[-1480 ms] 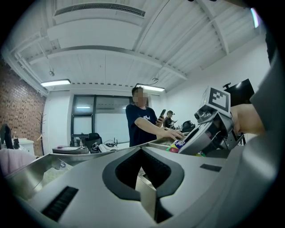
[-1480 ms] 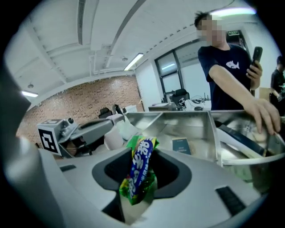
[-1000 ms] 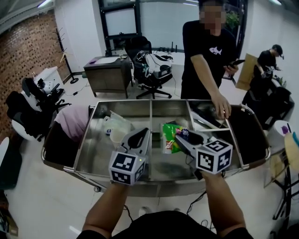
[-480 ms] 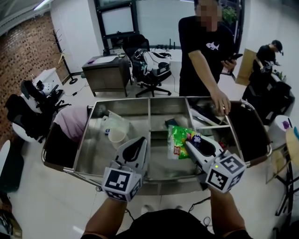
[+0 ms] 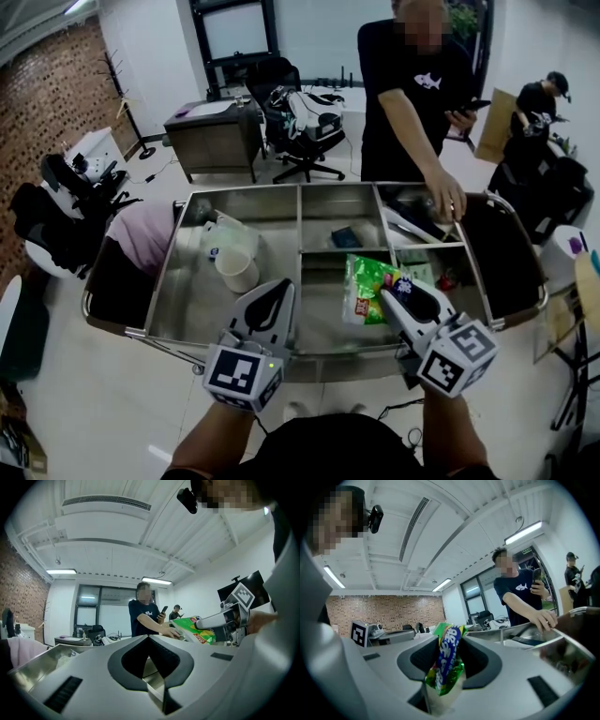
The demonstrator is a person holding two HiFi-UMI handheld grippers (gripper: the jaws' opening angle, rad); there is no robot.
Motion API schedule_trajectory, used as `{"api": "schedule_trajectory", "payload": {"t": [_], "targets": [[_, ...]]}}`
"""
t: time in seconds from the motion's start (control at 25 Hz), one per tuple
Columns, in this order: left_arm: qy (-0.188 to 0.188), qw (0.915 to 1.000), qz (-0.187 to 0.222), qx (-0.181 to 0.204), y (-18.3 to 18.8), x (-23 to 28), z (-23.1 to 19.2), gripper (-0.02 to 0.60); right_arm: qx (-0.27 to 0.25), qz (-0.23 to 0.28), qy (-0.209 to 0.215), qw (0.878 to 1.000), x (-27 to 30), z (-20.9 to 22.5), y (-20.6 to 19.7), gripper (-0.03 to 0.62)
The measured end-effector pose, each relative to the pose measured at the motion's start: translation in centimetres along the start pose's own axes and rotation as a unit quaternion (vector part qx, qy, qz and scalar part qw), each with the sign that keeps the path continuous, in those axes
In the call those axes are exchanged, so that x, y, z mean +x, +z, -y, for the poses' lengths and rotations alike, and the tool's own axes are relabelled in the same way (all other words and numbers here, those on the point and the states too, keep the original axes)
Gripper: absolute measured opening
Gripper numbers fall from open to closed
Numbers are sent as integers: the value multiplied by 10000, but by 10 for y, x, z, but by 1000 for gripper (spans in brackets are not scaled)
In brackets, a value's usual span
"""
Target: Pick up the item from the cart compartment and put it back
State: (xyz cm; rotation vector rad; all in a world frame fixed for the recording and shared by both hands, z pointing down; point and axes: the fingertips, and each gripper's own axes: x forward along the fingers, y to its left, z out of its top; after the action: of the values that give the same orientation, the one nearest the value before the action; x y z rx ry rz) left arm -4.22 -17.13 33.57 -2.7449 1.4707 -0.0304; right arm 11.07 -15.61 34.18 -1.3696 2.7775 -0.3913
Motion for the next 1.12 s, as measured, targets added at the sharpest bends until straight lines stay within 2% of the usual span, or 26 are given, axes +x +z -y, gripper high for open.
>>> {"api": "schedule_trajectory", "payload": {"t": [0.24, 0.52, 0.68, 1.12], "targets": [[-103, 9999, -28, -64, -1, 2, 4, 0, 50, -32, 8, 10000, 2, 0, -4, 160], [-65, 9999, -37, -79, -4, 4, 1, 0, 53, -50, 6, 10000, 3, 0, -6, 160], [-95, 9998, 116, -118, 2, 3, 2, 0, 77, -68, -19, 9999, 2, 1, -7, 160], [-45, 9999, 72, -61, 2, 3, 1, 0, 73, -64, 23, 9999, 3, -3, -4, 160]]}}
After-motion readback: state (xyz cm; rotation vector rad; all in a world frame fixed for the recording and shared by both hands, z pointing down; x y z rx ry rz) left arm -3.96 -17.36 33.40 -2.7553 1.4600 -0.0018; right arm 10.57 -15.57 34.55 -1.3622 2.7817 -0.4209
